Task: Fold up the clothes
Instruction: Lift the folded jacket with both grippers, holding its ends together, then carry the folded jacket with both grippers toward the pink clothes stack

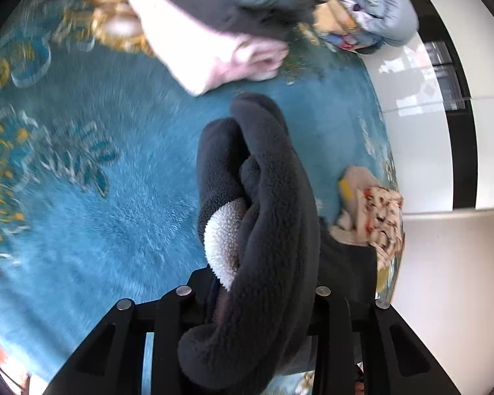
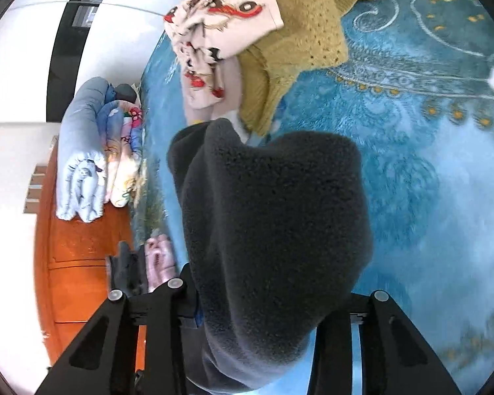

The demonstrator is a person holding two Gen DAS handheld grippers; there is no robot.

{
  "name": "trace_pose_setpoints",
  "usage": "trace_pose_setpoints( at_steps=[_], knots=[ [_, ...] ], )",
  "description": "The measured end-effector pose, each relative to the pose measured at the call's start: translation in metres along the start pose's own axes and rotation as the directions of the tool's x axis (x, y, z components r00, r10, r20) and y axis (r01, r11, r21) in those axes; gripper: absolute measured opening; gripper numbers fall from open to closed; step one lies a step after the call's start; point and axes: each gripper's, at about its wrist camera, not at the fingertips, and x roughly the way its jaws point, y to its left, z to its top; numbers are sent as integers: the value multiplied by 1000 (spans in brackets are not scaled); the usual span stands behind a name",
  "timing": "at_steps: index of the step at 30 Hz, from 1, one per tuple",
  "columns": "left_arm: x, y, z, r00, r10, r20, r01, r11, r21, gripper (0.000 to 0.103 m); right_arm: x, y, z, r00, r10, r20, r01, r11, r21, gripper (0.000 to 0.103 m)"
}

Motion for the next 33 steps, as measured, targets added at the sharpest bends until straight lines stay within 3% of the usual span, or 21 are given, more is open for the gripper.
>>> trace_pose_setpoints(
  at_steps=[5, 9, 14, 18, 22, 26, 33],
  knots=[
    [-60, -38, -22, 997, 73, -37, -69, 992, 106, 37, -59, 2, -21, 999, 17, -43, -15, 999, 47, 40],
    [-100, -64, -45, 992, 113, -53, -104, 983, 155, 37, -98, 13, -38, 997, -13, -73, 16, 999, 38, 40],
    [-135, -79, -61, 990, 126, -57, -113, 977, 182, 37, -137, 31, -50, 998, -12, -69, 14, 999, 31, 40],
    [-162, -91, -47, 995, 94, -35, -85, 978, 191, 37, -152, 60, -52, 998, 7, -63, -7, 1000, 10, 40],
    [-186, -100, -13, 999, 44, 6, -45, 975, 217, 37, -149, 104, -58, 998, 36, -47, -38, 998, -47, 40],
    [-202, -100, 52, 1000, -9, 23, 3, 968, 252, 37, -128, 161, -72, 997, 69, -30, -72, 992, -105, 40],
    [-229, -104, 237, 997, -73, 5, 67, 939, 339, 37, -40, 288, -108, 994, 107, 24, -103, 985, -141, 40]
  ],
)
